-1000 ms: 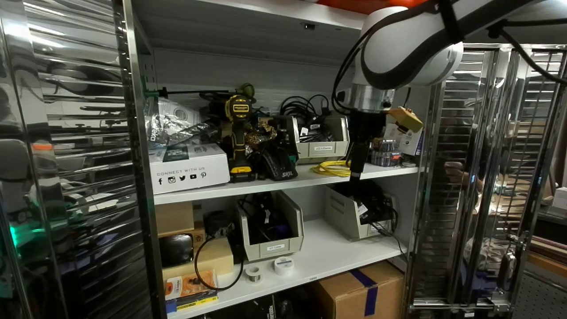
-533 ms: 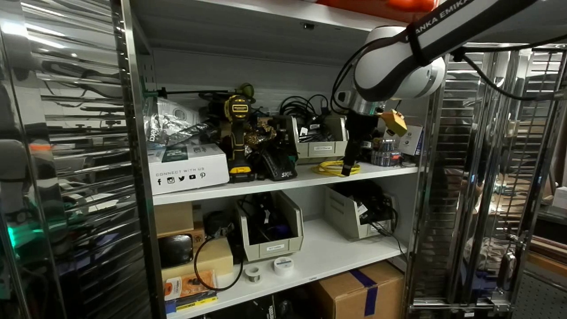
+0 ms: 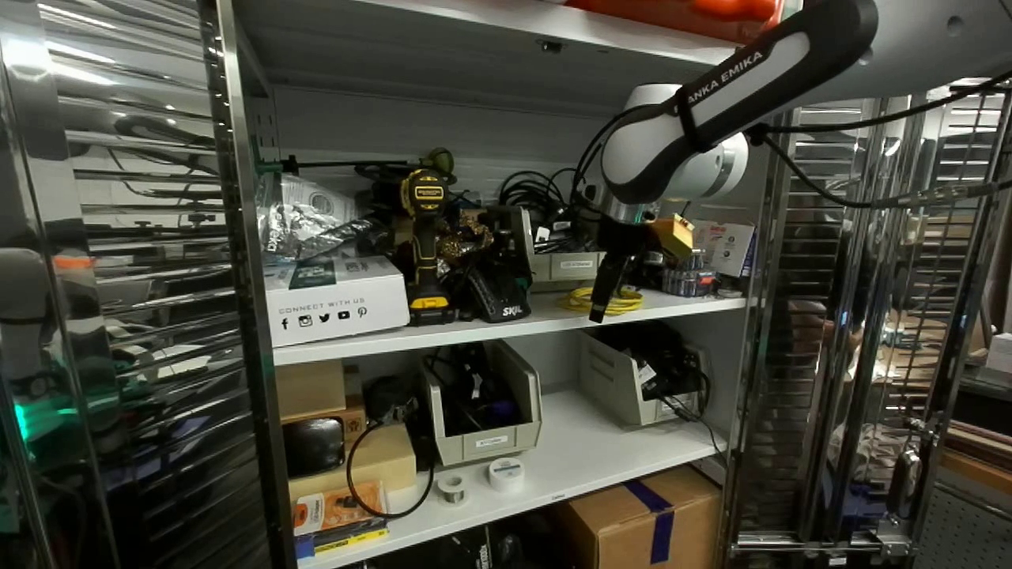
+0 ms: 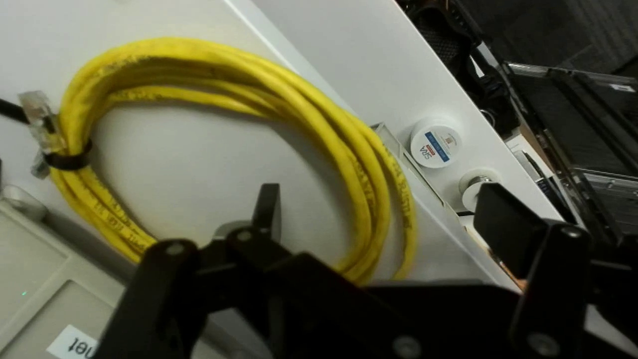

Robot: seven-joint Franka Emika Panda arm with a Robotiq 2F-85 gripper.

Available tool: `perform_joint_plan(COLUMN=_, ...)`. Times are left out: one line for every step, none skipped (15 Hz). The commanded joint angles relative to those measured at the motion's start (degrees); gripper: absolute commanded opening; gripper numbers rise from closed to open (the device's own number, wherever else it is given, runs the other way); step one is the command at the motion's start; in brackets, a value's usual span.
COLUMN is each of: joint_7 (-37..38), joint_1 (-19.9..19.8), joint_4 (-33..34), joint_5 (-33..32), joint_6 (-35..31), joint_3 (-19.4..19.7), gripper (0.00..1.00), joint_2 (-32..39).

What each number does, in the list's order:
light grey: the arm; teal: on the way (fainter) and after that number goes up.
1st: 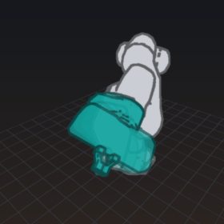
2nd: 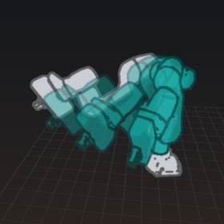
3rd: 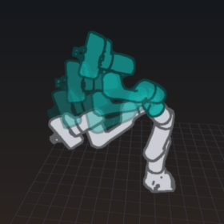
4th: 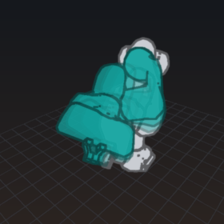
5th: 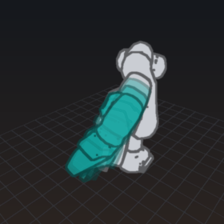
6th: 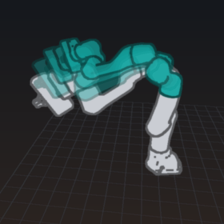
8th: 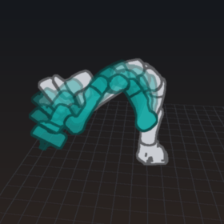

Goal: Put the yellow cable in the grey tray

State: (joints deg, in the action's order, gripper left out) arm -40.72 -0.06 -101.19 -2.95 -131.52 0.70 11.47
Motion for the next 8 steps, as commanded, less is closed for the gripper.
perform_joint_plan(joint_7=-1.12, joint_1=-1.18, joint_4=3.7, joint_5=0.4, joint_6=1.95, joint_3=-1.37, gripper=0.66, joint_2=1.9)
perform_joint_plan(joint_7=-1.18, joint_1=-1.28, joint_4=3.73, joint_5=0.57, joint_6=2.44, joint_3=-1.51, gripper=0.58, joint_2=1.85)
perform_joint_plan(joint_7=-1.07, joint_1=-1.33, joint_4=3.6, joint_5=0.67, joint_6=3.58, joint_3=-1.61, gripper=0.49, joint_2=1.46)
perform_joint_plan(joint_7=-0.94, joint_1=-1.35, joint_4=3.55, joint_5=0.6, joint_6=4.36, joint_3=-1.67, gripper=0.42, joint_2=1.06)
perform_joint_plan(joint_7=-1.08, joint_1=-1.39, joint_4=3.43, joint_5=0.59, joint_6=5.07, joint_3=-1.69, gripper=0.35, joint_2=0.55)
perform_joint_plan(joint_7=-1.29, joint_1=-1.41, joint_4=3.16, joint_5=0.51, joint_6=6.16, joint_3=-1.69, gripper=0.29, joint_2=-0.06)
perform_joint_plan(joint_7=-1.05, joint_1=-1.37, joint_4=2.91, joint_5=0.15, joint_6=6.84, joint_3=-1.57, gripper=0.2, joint_2=-0.51)
perform_joint_plan(joint_7=-1.0, joint_1=-1.41, joint_4=2.5, joint_5=-0.01, joint_6=7.71, joint_3=-1.46, gripper=0.17, joint_2=-1.09)
